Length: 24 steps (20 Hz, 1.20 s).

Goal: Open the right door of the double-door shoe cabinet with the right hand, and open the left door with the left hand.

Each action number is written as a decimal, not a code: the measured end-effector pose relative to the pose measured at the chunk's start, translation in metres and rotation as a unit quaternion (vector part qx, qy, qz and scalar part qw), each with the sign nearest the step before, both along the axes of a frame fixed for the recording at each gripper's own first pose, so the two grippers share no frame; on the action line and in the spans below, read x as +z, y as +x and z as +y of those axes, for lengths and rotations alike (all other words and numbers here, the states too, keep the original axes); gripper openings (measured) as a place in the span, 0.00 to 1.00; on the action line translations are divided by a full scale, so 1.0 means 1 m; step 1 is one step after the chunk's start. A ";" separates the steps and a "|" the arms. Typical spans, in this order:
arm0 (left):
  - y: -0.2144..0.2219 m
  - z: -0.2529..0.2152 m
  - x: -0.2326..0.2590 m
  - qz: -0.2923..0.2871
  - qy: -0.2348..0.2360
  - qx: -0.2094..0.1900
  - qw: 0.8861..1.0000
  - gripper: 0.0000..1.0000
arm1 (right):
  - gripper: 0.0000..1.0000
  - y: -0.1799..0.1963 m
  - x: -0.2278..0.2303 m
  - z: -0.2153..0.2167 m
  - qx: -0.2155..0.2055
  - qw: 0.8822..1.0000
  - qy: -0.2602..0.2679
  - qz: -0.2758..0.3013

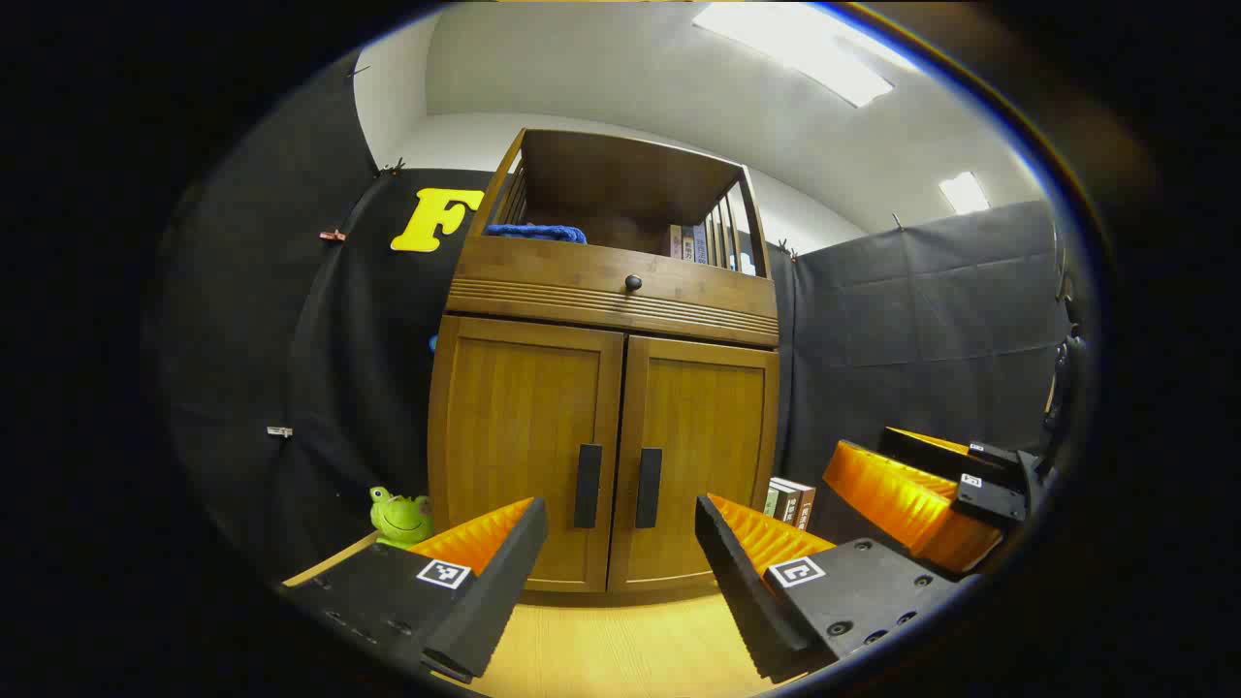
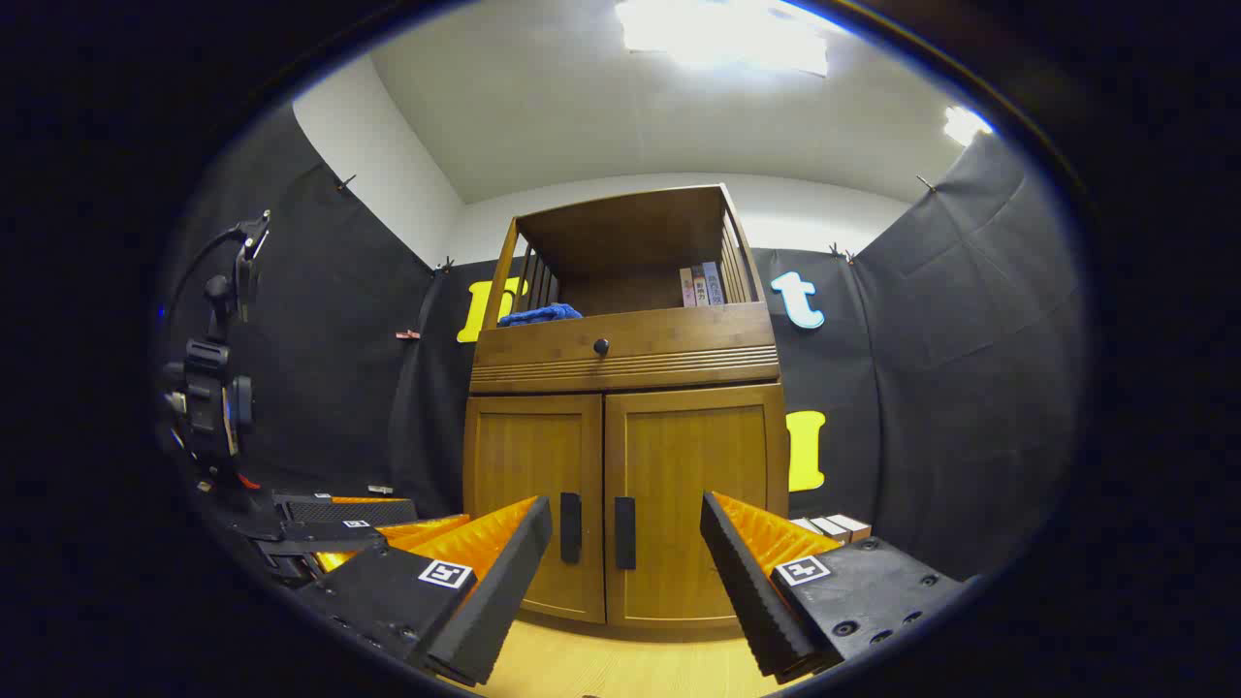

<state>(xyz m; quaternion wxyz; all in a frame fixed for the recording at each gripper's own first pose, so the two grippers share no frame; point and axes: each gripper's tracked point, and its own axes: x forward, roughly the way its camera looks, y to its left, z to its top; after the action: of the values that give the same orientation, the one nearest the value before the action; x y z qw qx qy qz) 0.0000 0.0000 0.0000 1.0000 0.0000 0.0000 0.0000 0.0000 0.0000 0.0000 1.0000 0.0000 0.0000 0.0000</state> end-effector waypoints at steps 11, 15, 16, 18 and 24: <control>-0.003 -0.006 0.001 0.003 0.010 0.003 1.000 0.95 | 0.97 0.002 -0.011 0.002 0.011 0.999 -0.038 0.020; -0.001 -0.002 0.000 0.004 0.007 0.006 1.000 0.96 | 0.97 0.003 -0.015 0.004 0.013 0.999 -0.030 0.029; -0.002 -0.001 0.000 0.004 0.007 0.007 1.000 0.95 | 0.97 0.004 -0.015 0.002 0.011 0.999 -0.030 0.030; -0.003 0.001 -0.001 0.006 0.009 0.008 1.000 0.95 | 0.97 0.005 -0.015 0.003 0.011 0.999 -0.026 0.030; -0.014 0.008 -0.003 0.007 0.012 0.015 1.000 0.95 | 0.97 0.014 -0.026 0.002 0.010 0.999 -0.021 0.037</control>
<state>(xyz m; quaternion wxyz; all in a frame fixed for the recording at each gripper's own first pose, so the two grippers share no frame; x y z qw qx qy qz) -0.0137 0.0082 -0.0035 0.9998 0.0121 0.0068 0.0146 0.0138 0.0017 -0.0259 0.9991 -0.0205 0.0371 0.0100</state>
